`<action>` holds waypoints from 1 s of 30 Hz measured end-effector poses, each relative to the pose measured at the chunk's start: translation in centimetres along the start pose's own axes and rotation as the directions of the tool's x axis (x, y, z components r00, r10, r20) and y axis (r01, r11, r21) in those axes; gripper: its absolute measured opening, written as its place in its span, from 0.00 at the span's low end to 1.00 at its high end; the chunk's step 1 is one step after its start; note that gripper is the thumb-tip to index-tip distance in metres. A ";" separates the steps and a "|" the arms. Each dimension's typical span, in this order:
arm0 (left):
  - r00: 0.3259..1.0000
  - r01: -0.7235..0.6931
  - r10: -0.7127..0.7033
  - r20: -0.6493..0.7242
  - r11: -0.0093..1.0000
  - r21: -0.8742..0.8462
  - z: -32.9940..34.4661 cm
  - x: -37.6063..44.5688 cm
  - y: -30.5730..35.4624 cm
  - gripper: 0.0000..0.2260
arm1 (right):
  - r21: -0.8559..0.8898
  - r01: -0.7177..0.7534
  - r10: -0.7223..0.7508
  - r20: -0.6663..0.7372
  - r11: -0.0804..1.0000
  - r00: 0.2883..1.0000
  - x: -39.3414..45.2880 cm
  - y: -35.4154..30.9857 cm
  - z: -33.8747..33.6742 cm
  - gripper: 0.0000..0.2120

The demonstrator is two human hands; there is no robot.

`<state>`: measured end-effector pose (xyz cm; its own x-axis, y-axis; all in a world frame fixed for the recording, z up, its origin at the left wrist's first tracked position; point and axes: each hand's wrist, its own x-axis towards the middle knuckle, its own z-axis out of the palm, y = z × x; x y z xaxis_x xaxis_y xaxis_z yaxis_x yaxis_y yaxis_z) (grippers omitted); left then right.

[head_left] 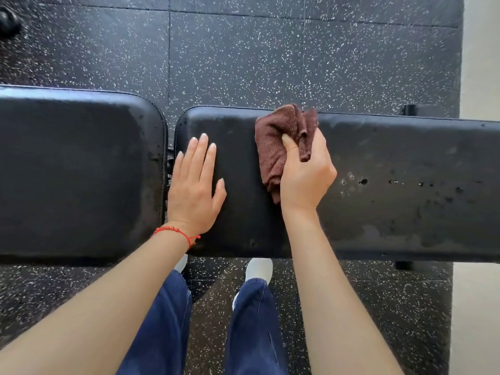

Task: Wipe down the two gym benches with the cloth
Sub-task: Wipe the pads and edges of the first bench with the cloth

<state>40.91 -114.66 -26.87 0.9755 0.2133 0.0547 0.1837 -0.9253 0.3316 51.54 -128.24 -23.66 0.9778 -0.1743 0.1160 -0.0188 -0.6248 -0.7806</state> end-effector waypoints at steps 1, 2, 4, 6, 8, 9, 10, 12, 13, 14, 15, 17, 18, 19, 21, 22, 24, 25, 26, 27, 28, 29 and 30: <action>1.000 -0.001 0.001 -0.007 1.000 0.000 0.0 0.0 0.0 0.24 | 0.005 0.006 -0.006 -0.004 1.000 1.000 1.0 0.0 0.4 0.21; 1.000 -0.002 0.002 -0.014 1.000 0.000 0.1 0.0 0.0 0.24 | 0.010 0.022 -0.022 -0.005 1.000 1.000 1.5 0.1 0.6 0.22; 1.000 -0.004 0.004 -0.025 1.000 0.004 0.1 0.1 -0.1 0.24 | 0.024 0.058 -0.058 0.002 0.998 0.998 1.5 0.4 0.5 0.23; 1.000 -0.006 0.007 -0.028 1.000 0.007 0.1 0.1 0.0 0.24 | 0.024 0.066 -0.066 0.014 0.998 0.998 0.6 0.8 -0.1 0.25; 1.000 -0.008 0.008 -0.025 1.000 0.007 0.1 0.0 0.0 0.24 | 0.008 0.055 -0.055 0.014 0.998 0.998 -0.2 1.3 -0.9 0.25; 1.000 -0.009 0.009 -0.023 1.000 0.006 0.1 0.0 0.0 0.24 | -0.007 0.045 -0.045 0.016 0.999 0.999 -0.6 1.5 -1.4 0.25; 1.000 -0.009 0.009 -0.021 1.000 0.005 0.1 0.0 0.0 0.24 | -0.024 0.036 -0.036 0.020 0.999 0.999 -1.1 1.6 -1.9 0.24; 1.000 -0.007 0.007 -0.012 1.000 0.006 0.0 0.1 0.1 0.24 | -0.040 0.001 0.000 0.039 0.999 0.999 -2.7 2.1 -3.2 0.23; 1.000 -0.004 0.004 -0.004 1.000 0.010 0.0 0.1 0.1 0.24 | -0.040 -0.025 0.028 0.055 0.999 0.998 -3.9 2.3 -4.0 0.23; 1.000 0.000 0.000 0.008 1.000 0.019 -0.1 0.1 0.2 0.24 | -0.041 -0.049 0.052 0.067 0.998 0.996 -5.1 2.6 -4.9 0.23; 1.000 0.003 -0.004 0.020 0.999 0.034 -0.1 0.0 0.2 0.24 | -0.046 -0.067 0.071 0.073 0.997 0.995 -6.3 2.8 -5.7 0.22; 0.999 -0.001 -0.002 0.039 0.997 0.071 -0.1 0.0 0.2 0.24 | -0.054 -0.110 0.113 0.075 0.993 0.991 -8.3 3.4 -7.0 0.24; 0.999 -0.004 0.000 0.048 0.996 0.086 -0.1 0.0 0.2 0.24 | -0.051 -0.141 0.145 0.075 0.989 0.987 -9.0 3.5 -7.5 0.24; 0.999 -0.006 0.001 0.053 0.995 0.099 -0.2 0.0 0.3 0.23 | -0.046 -0.170 0.173 0.069 0.984 0.983 -9.4 3.5 -7.8 0.25; 0.999 0.001 -0.006 0.040 0.992 0.123 -0.4 0.0 0.8 0.22 | -0.035 -0.188 0.189 0.043 0.982 0.981 -9.2 3.3 -7.6 0.25; 1.000 0.004 -0.007 0.028 0.993 0.120 -0.5 0.0 1.1 0.22 | -0.034 -0.176 0.177 0.030 0.984 0.984 -8.8 3.2 -7.4 0.24; 1.000 -0.022 0.021 0.005 0.997 0.074 -0.9 0.0 2.3 0.22 | -0.045 -0.132 0.132 0.016 0.990 0.991 -7.6 3.0 -6.8 0.24; 0.999 -0.052 0.053 0.001 0.998 0.045 -1.0 0.1 3.1 0.23 | -0.059 -0.105 0.106 0.020 0.993 0.994 -6.9 3.0 -6.6 0.24; 0.996 -0.086 0.086 0.005 0.996 0.018 -1.0 0.2 4.0 0.23 | -0.076 -0.074 0.076 0.026 0.994 0.997 -6.1 3.0 -6.3 0.24; 0.993 -0.114 0.114 0.015 0.993 -0.003 -0.9 0.4 4.9 0.23 | -0.088 -0.048 0.051 0.034 0.995 0.998 -5.2 3.0 -6.1 0.24; 0.991 -0.129 0.129 0.030 0.992 -0.015 -0.6 0.7 5.6 0.23 | -0.089 -0.030 0.034 0.036 0.996 0.999 -4.2 3.1 -5.8 0.23; 0.990 -0.133 0.134 0.050 0.991 -0.018 -0.2 1.0 6.2 0.23 | -0.082 -0.018 0.020 0.030 0.996 0.999 -3.0 3.0 -5.4 0.23; 0.989 -0.131 0.131 0.074 0.991 -0.009 0.3 1.3 6.5 0.23 | -0.073 -0.004 0.006 0.019 0.997 1.000 -1.6 3.1 -5.0 0.24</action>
<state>43.40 -120.52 -24.87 0.9974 0.0662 0.0280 0.0533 -0.9426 0.3298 48.92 -133.72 -23.17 0.9815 -0.1631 0.0998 -0.0380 -0.6780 -0.7341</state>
